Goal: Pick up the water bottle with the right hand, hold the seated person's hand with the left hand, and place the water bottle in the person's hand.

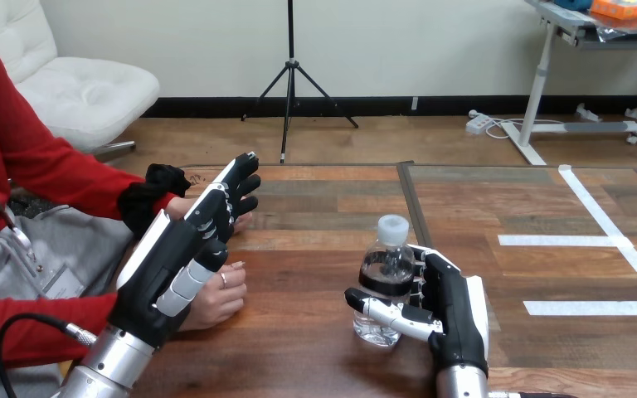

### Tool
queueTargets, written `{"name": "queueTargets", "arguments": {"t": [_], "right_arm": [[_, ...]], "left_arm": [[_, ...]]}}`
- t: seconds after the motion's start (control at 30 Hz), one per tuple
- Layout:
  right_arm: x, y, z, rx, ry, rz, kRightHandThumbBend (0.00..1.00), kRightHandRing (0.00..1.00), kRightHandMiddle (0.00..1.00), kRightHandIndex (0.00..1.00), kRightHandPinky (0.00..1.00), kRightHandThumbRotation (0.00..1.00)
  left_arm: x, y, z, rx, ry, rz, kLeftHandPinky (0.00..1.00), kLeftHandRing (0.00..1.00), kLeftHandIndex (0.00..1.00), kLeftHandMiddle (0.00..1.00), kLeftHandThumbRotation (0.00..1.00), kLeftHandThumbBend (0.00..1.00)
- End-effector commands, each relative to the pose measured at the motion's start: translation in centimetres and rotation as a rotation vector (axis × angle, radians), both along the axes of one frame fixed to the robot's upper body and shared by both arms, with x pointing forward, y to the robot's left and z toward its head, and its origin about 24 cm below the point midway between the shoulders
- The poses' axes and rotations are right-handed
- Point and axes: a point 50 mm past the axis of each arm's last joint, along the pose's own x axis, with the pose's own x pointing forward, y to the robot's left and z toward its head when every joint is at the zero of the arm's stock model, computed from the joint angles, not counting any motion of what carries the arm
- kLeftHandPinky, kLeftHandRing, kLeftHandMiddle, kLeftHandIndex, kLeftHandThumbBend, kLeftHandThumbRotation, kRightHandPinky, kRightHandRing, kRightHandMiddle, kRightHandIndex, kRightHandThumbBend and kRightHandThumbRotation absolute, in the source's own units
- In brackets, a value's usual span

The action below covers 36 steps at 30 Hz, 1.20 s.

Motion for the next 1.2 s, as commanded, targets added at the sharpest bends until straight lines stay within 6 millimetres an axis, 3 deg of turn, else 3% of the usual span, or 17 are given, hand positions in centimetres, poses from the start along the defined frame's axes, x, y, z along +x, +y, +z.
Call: {"name": "queueTargets", "arguments": {"t": [0.0, 0.3, 0.6, 1.0, 1.17], "right_arm": [[0.7, -1.3, -0.3, -0.013, 0.05, -0.044, 0.96, 0.49, 0.55, 0.59, 0.44, 0.0], [1.0, -1.5, 0.0, 0.001, 0.029, -0.073, 0.91, 0.52, 0.55, 0.57, 0.44, 0.0], [1.5, -1.9, 0.8, 0.028, -0.018, -0.078, 0.86, 0.49, 0.55, 0.55, 0.39, 0.0], [2.1, -2.6, 2.4, -0.004, -0.127, -0.074, 0.82, 0.48, 0.52, 0.53, 0.42, 0.0], [2.2, -2.8, 3.1, 0.028, -0.168, -0.065, 0.82, 0.44, 0.52, 0.53, 0.34, 0.0]], "left_arm": [[0.6, 0.1, 1.7, -0.002, -0.085, 0.01, 0.92, 0.96, 0.96, 0.98, 0.94, 1.0], [0.6, 0.2, 1.6, 0.006, -0.081, 0.017, 0.92, 0.95, 0.95, 0.98, 0.94, 1.0], [0.5, 0.4, 1.6, 0.03, -0.087, 0.031, 0.92, 0.96, 0.95, 0.98, 0.93, 1.0], [0.6, 0.7, 1.6, 0.014, -0.084, 0.051, 0.91, 0.95, 0.96, 0.98, 0.91, 1.0], [0.6, 0.9, 1.7, -0.006, -0.099, 0.064, 0.87, 0.94, 0.96, 0.97, 0.89, 1.0]]}}
